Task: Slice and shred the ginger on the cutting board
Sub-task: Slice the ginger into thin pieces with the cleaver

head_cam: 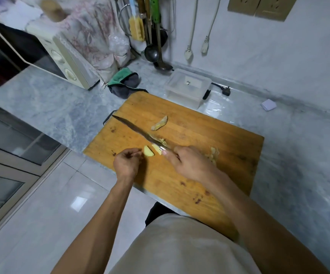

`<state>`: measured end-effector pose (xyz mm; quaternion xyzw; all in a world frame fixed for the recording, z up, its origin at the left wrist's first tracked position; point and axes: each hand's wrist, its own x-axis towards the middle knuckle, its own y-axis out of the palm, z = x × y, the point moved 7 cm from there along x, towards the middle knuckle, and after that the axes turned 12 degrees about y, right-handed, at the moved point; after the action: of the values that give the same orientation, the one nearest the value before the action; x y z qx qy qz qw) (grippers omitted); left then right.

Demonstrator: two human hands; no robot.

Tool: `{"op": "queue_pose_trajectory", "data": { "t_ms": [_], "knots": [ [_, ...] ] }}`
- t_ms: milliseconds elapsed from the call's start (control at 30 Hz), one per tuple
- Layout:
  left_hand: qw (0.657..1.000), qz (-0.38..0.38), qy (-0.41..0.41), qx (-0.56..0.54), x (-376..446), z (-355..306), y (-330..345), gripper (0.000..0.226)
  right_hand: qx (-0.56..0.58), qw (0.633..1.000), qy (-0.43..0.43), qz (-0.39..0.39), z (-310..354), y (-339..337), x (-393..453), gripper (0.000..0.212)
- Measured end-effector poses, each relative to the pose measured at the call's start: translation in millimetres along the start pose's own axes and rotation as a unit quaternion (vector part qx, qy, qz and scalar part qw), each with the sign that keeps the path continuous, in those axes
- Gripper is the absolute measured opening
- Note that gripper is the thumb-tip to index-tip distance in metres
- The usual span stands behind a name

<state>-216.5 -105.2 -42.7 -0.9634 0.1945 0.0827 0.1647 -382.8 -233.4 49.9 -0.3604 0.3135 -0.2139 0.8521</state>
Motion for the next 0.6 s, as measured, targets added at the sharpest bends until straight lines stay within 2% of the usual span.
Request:
{"op": "queue_pose_trajectory", "data": {
  "t_ms": [67, 167, 233, 267, 333, 400, 467, 533, 600],
  "knots": [
    [0.997, -0.059, 0.052, 0.023, 1, -15, -26, 0.016, -0.044, 0.999, -0.013, -0.027, -2, -6, 0, 0.051],
    [0.964, -0.154, 0.209, 0.058, -17, -49, -59, 0.012, -0.143, 0.986, -0.053, -0.064, -4, -6, 0, 0.054],
    [0.935, -0.145, 0.311, 0.091, -27, -68, -62, 0.011, -0.205, 0.974, -0.071, -0.066, -6, -2, -4, 0.054],
    [0.924, -0.095, 0.349, 0.122, -25, -72, -53, 0.014, -0.229, 0.968, -0.078, -0.066, -6, 0, -6, 0.055],
    [0.901, 0.073, 0.377, 0.202, -18, -73, -22, 0.034, -0.266, 0.957, -0.096, -0.063, -8, 7, -10, 0.059],
    [0.864, 0.214, 0.355, 0.287, -13, -67, 8, 0.069, -0.291, 0.948, -0.114, -0.062, -7, 12, -16, 0.061],
    [0.837, 0.295, 0.322, 0.329, -13, -64, 30, 0.091, -0.315, 0.937, -0.133, -0.068, -4, 16, -21, 0.061],
    [0.822, 0.351, 0.299, 0.335, -12, -63, 45, 0.084, -0.335, 0.927, -0.15, -0.078, -1, 17, -25, 0.062],
    [0.83, 0.39, 0.278, 0.285, -12, -66, 54, 0.056, -0.349, 0.921, -0.151, -0.081, 1, 17, -26, 0.062]
  ]
}}
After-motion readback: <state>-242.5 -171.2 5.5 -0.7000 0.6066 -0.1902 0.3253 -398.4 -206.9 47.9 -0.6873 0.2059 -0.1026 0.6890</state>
